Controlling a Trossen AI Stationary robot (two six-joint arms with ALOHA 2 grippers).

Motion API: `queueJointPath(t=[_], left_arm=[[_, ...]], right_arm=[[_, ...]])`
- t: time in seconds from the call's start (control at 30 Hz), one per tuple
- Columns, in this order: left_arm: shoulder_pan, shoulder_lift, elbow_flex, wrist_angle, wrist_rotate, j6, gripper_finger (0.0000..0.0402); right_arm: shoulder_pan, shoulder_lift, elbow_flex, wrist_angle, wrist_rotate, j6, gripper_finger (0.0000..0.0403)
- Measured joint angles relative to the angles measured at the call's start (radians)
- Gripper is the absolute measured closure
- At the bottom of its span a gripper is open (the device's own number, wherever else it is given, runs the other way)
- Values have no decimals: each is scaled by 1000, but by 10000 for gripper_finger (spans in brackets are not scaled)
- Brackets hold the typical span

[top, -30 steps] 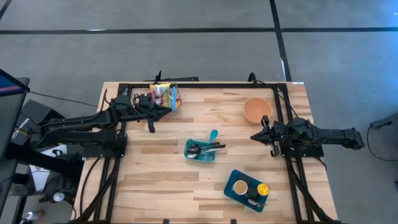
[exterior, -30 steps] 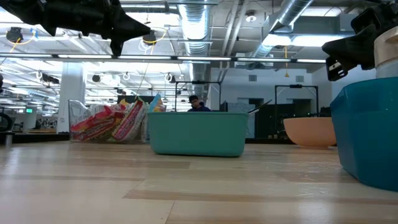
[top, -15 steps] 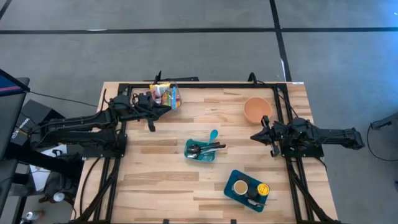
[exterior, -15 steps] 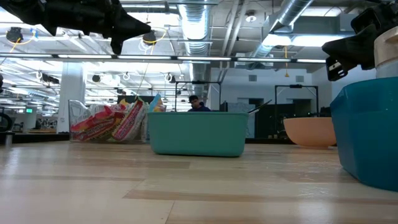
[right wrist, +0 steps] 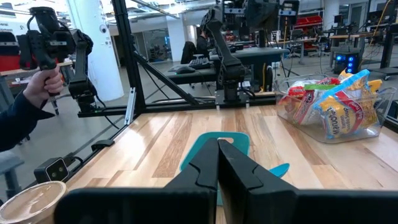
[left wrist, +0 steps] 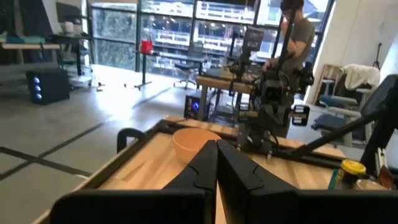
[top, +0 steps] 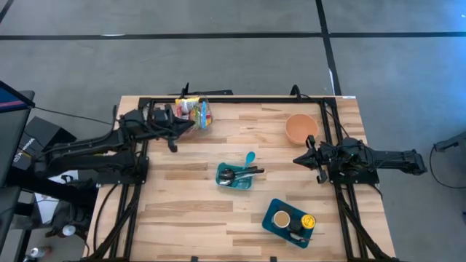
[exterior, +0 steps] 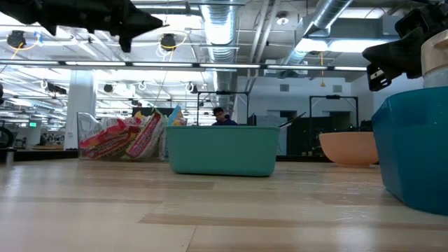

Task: Pick & Place Food Item
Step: Return to Home Position

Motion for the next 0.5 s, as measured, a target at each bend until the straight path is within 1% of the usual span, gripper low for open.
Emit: queueJointPath(t=[0.2, 0.5], left_arm=[[31, -152, 0, -109, 0, -1, 399], [32, -343, 0, -227, 0, -27, 399]], right_arm=[[0, 0, 0, 0, 0, 0, 403], [0, 0, 0, 0, 0, 0, 403]])
